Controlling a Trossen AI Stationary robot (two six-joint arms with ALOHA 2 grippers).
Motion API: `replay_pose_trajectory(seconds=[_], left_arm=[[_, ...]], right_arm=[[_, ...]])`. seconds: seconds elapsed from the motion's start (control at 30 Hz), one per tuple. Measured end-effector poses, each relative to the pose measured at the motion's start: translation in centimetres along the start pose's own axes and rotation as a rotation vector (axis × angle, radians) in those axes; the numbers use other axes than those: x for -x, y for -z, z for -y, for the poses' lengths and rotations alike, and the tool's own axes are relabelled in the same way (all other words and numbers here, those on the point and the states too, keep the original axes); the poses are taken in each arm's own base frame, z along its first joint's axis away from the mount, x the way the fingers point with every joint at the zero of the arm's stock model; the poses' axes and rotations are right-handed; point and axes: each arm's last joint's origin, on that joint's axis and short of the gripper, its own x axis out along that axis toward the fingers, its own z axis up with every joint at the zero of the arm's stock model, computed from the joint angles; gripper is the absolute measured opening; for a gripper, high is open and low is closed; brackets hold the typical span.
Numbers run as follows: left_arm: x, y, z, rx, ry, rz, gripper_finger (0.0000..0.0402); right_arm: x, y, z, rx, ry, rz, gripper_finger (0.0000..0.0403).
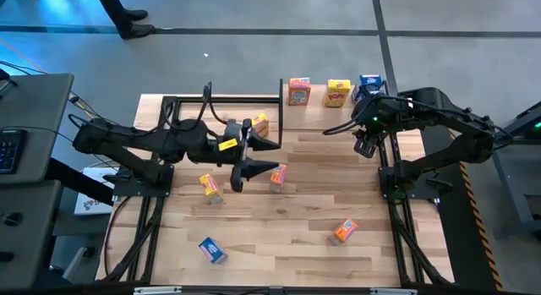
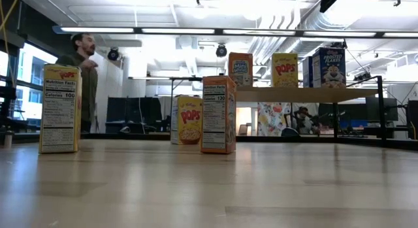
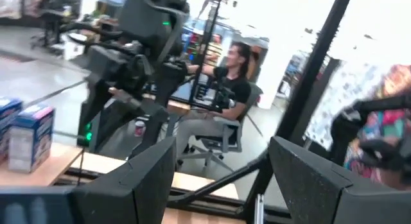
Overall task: Stack cereal on shelf
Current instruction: Put the top orange cereal box on the shelf aligned with the other orange cereal box
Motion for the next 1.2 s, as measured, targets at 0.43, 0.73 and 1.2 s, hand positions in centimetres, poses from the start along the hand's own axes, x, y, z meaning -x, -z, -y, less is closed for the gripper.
replay_pose_trajectory(seconds=[0.43,0.73,1.2], left_arm=[[-0.2,-1.6,-0.4,0.123,-0.145,-0.007,0.0241],[-0.9,-1.1,-0.9,0.136,-0.355,-0.118,0.0241],[-5.1,5.5,-2.6,0.153,-0.524,-0.312,0.0241]], right_arm=[[0.0,0.0,0.0,0.0,0.0,0.0,0.0177],[0.0,0.0,0.0,-0.002,0.0,0.004,0.0177],[0.0,-0.1,0.0,-0.013,-0.001,0.01,0.0177]])
